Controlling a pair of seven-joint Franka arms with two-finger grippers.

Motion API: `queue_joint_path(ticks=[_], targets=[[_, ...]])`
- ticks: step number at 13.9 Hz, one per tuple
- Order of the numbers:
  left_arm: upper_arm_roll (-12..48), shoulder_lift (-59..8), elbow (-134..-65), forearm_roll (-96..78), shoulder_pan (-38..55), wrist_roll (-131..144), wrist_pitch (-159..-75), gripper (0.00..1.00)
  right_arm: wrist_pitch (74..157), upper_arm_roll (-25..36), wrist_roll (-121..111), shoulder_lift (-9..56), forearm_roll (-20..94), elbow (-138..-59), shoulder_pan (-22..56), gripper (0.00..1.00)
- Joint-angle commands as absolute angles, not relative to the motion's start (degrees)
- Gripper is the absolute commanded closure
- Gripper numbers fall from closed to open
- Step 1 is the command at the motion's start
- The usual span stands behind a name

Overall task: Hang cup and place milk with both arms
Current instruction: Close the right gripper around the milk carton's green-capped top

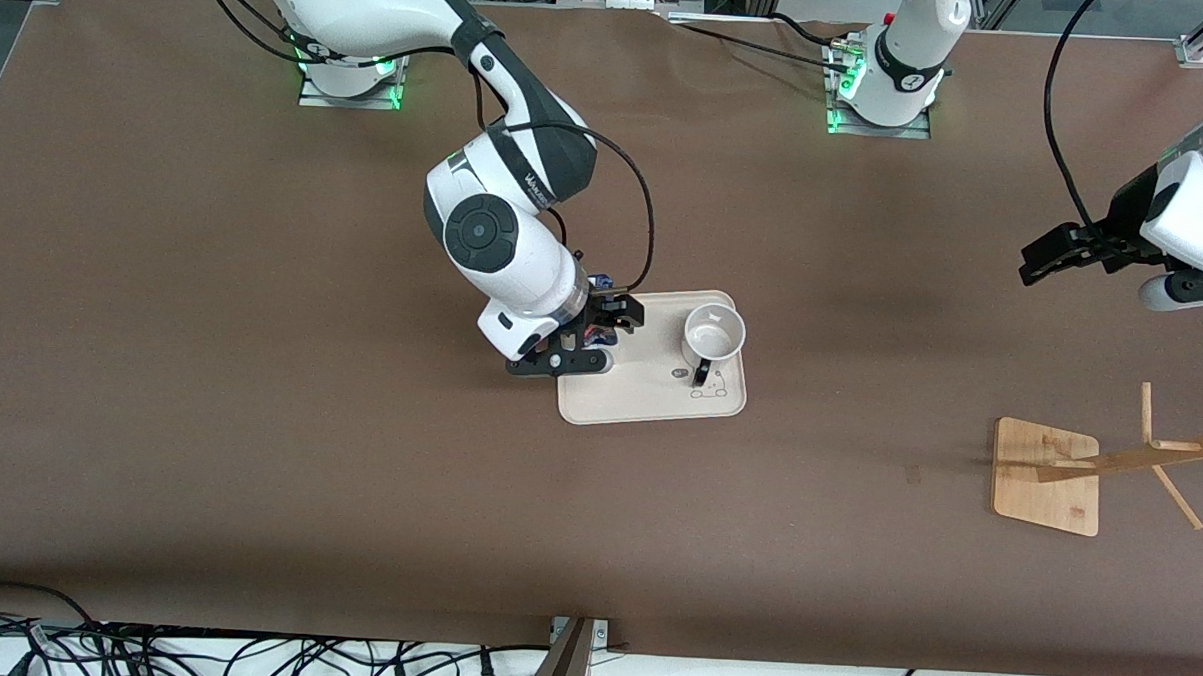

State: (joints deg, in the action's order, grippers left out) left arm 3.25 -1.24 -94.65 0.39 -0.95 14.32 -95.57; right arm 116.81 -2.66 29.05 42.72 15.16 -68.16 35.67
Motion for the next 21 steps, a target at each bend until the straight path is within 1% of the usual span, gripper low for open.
queue_joint_path(ticks=[1, 3, 5, 21], targets=[[4.57, -1.14, -93.43, 1.32, -1.93, 13.27, -94.31, 0.00, 116.63, -2.11, 27.51, 43.42, 15.82, -67.76, 36.30, 0.00], [5.01, -1.14, -93.25, 1.23, -2.02, 13.27, -94.39, 0.00, 116.63, -2.02, 27.42, 43.42, 15.64, -68.11, 36.30, 0.00], [8.16, -1.40, -93.86, 0.70, -2.46, 13.18, -94.66, 0.00, 116.63, -2.11, 27.77, 43.33, 15.73, -68.99, 36.39, 0.00], [8.70, -1.58, -94.66, -1.14, -3.60, 13.18, -94.66, 0.00, 116.10, -2.11, 26.54, 42.98, 13.89, -71.63, 37.18, 0.00]])
